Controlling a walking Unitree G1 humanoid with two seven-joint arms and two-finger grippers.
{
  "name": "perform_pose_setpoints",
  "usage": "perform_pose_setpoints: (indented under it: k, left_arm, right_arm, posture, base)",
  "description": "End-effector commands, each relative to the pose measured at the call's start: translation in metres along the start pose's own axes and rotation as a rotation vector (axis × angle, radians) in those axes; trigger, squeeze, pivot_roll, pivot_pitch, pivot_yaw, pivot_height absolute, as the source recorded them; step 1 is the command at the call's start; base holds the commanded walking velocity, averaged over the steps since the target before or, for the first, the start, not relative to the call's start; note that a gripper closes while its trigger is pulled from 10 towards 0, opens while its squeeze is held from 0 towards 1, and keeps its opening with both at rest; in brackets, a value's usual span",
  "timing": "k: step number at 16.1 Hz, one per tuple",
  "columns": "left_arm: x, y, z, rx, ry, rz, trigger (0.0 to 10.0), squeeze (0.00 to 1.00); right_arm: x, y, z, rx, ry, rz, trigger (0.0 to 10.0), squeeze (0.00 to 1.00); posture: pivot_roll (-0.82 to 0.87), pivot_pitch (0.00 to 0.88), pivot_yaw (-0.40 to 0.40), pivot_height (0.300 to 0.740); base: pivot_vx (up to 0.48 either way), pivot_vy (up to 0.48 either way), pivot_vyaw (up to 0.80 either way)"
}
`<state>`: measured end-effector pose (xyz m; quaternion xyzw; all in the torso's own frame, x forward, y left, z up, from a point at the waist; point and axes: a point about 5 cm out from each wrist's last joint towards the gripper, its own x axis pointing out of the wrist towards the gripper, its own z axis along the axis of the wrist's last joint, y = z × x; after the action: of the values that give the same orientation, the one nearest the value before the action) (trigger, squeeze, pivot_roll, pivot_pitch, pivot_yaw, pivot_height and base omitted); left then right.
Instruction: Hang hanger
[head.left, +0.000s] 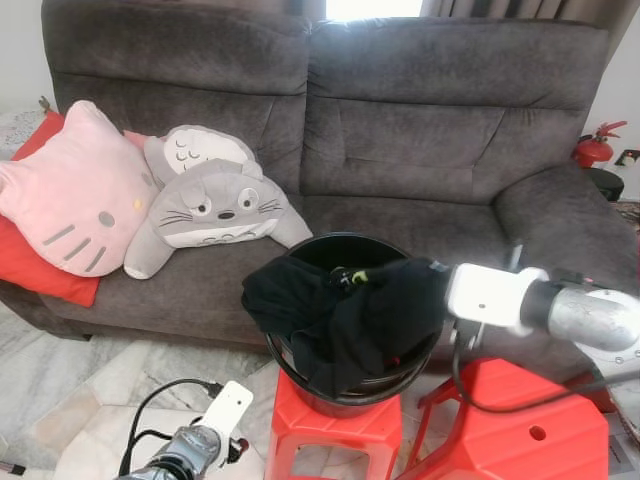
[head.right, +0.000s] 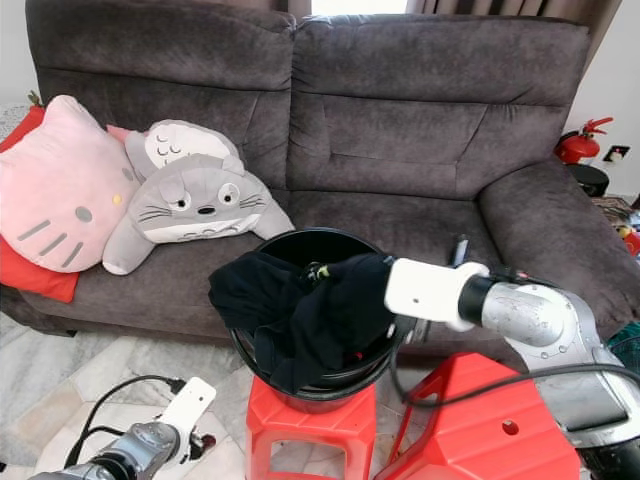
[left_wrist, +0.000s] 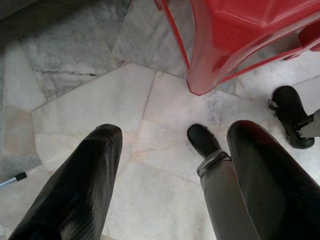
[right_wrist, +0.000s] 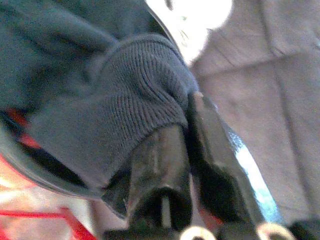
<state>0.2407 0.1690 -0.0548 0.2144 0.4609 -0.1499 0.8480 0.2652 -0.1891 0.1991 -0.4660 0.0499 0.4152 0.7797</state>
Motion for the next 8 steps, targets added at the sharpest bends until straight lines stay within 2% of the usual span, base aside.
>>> perform_pose_setpoints:
  k: [1, 2, 4, 8]
  left_arm:
    - [0.0, 0.001, -0.003, 0.011, 0.02, 0.005, 10.0, 0.0]
    - [0.0, 0.001, -0.003, 0.009, 0.02, 0.005, 10.0, 0.0]
    - [0.0, 0.001, -0.003, 0.009, 0.019, 0.005, 10.0, 0.0]
    - [0.0, 0.001, -0.002, 0.009, 0.018, 0.003, 10.0, 0.0]
  right_arm:
    - [0.002, 0.01, 0.015, 0.005, -0.077, 0.099, 0.0, 0.0]
    - [0.007, 0.025, 0.025, 0.021, -0.124, 0.202, 0.0, 0.0]
    - [0.013, 0.038, 0.033, 0.02, -0.158, 0.288, 0.0, 0.0]
    - [0.013, 0.054, 0.021, 0.026, -0.083, 0.409, 0.0, 0.0]
  posture:
    - [-0.22, 0.0, -0.032, 0.74]
    - [-0.22, 0.0, -0.032, 0.74]
    - [-0.21, 0.0, -0.034, 0.74]
    - [-0.21, 0.0, -0.038, 0.74]
  base:
    - [0.0, 0.0, 0.0]
    - [0.0, 0.0, 0.0]
    - [0.0, 0.0, 0.0]
    - [0.0, 0.0, 0.0]
